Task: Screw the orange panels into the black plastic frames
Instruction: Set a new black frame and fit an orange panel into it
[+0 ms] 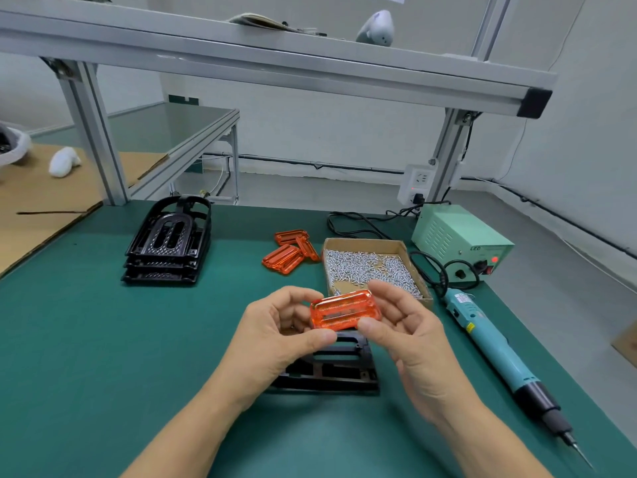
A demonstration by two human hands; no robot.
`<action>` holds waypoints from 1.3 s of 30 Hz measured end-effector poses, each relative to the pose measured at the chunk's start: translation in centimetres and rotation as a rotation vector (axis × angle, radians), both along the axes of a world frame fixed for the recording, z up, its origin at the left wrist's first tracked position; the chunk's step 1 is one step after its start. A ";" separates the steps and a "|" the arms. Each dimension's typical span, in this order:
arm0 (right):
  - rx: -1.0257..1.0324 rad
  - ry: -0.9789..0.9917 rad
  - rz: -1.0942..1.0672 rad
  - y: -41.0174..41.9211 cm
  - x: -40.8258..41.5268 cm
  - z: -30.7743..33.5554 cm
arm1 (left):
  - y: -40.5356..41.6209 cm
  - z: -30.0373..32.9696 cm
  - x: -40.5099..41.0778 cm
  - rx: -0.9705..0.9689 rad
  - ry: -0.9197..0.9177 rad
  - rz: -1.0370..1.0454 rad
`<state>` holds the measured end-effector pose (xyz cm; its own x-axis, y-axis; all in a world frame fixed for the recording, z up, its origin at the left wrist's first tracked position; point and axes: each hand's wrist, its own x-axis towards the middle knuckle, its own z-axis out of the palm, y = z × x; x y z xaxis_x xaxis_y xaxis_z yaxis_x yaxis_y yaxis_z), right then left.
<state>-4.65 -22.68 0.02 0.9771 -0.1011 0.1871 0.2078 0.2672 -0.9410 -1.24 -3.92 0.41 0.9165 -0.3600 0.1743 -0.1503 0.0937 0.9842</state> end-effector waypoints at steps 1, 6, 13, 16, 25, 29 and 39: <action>0.032 0.015 0.008 0.2 0.0 -0.1 | 0.0 0.0 0.0 0.006 -0.005 0.012; -0.082 0.025 0.042 -0.3 0.1 -0.1 | 0.2 -0.1 0.2 0.029 -0.028 0.026; -0.749 -0.015 0.018 -2.5 0.6 1.1 | 0.5 -0.1 1.3 0.185 -0.130 -0.008; -0.814 0.046 -0.008 -2.7 0.9 0.6 | 1.4 -0.6 2.1 0.289 -0.179 0.103; -0.959 0.145 0.060 -2.5 1.6 -1.4 | 1.3 -1.7 2.2 0.591 -0.346 0.131; -1.026 0.153 0.066 -2.4 2.2 -1.4 | 1.2 -2.0 2.3 0.698 -0.445 0.114; -1.129 0.168 0.079 -3.1 2.4 -0.8 | 1.0 -2.3 2.4 0.881 -0.545 0.063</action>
<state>-2.24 -25.76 -0.79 0.9945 0.1046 -0.0017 0.0768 -0.7413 -0.6668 1.16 -2.90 -1.92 0.8141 -0.5146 0.2690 -0.5751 -0.6500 0.4967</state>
